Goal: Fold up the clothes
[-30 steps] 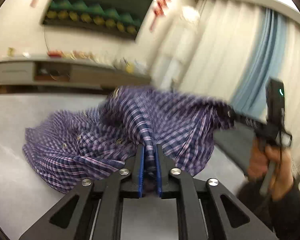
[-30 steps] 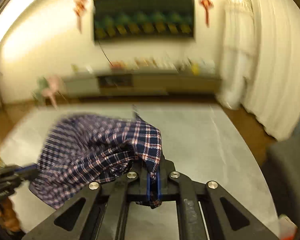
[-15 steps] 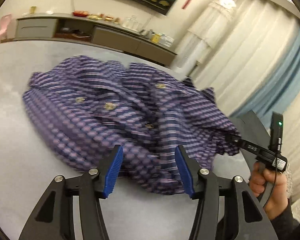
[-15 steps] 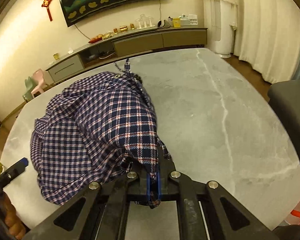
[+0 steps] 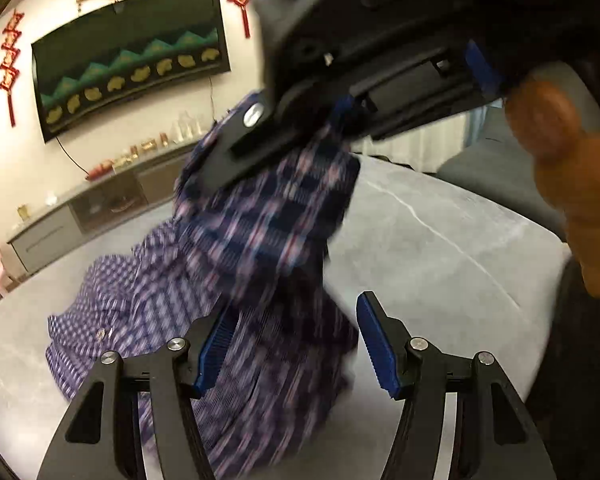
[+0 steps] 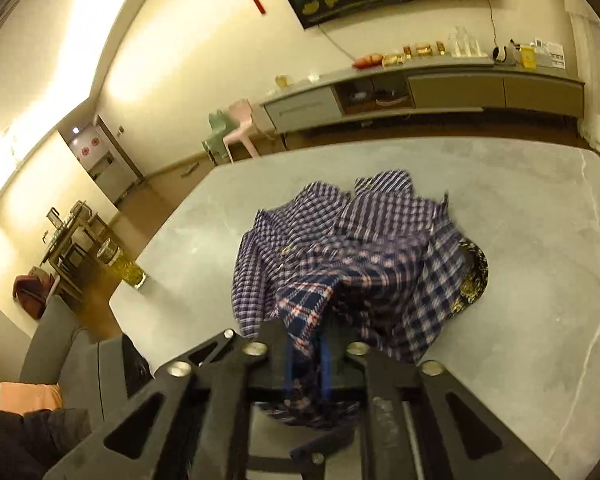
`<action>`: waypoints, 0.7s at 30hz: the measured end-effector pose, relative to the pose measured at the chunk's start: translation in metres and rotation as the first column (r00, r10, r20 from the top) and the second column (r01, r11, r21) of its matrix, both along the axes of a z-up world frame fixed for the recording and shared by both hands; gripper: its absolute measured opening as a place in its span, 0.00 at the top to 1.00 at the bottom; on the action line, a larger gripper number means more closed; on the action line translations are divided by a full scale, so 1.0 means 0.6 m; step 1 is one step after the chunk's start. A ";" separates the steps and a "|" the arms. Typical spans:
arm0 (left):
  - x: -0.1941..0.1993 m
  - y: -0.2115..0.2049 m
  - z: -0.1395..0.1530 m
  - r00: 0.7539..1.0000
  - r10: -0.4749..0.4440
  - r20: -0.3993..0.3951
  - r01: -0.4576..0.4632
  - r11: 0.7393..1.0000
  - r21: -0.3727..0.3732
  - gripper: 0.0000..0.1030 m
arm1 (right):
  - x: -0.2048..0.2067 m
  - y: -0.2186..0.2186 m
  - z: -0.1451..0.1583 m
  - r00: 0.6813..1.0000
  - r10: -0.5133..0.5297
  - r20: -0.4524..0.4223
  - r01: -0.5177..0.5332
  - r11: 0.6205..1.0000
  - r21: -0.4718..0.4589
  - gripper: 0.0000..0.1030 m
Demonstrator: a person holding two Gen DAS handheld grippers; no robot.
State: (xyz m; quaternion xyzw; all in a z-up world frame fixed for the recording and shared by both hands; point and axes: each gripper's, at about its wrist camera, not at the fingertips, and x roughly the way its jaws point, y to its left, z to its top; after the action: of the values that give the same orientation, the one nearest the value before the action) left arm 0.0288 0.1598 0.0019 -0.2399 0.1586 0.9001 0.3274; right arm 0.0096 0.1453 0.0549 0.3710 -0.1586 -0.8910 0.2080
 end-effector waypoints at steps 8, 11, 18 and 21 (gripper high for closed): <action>-0.088 -0.026 0.064 0.996 0.029 0.085 -0.041 0.990 0.139 0.97 | 0.009 0.167 -0.093 0.961 -0.267 0.078 0.273 0.959 -0.078 0.23; -0.112 -0.073 0.132 0.990 0.060 0.128 -0.092 0.962 0.257 0.97 | -0.001 0.165 -0.106 0.957 -0.272 0.104 0.278 0.960 -0.040 0.20; -0.147 -0.157 0.226 0.980 0.116 0.163 -0.166 0.927 0.337 0.97 | -0.026 0.092 -0.111 0.984 -0.170 0.062 0.164 0.982 0.093 0.20; -0.132 -0.165 0.240 0.980 0.112 0.162 -0.160 0.935 0.318 0.97 | -0.036 0.044 -0.112 0.996 -0.084 0.037 0.077 0.984 0.158 0.20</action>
State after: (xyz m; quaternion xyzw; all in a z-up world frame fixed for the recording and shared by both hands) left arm -0.0503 0.0608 0.1459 -0.2556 -0.0345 0.9151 0.3101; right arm -0.0122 0.1716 -0.0124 0.3986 -0.1077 -0.9002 0.1386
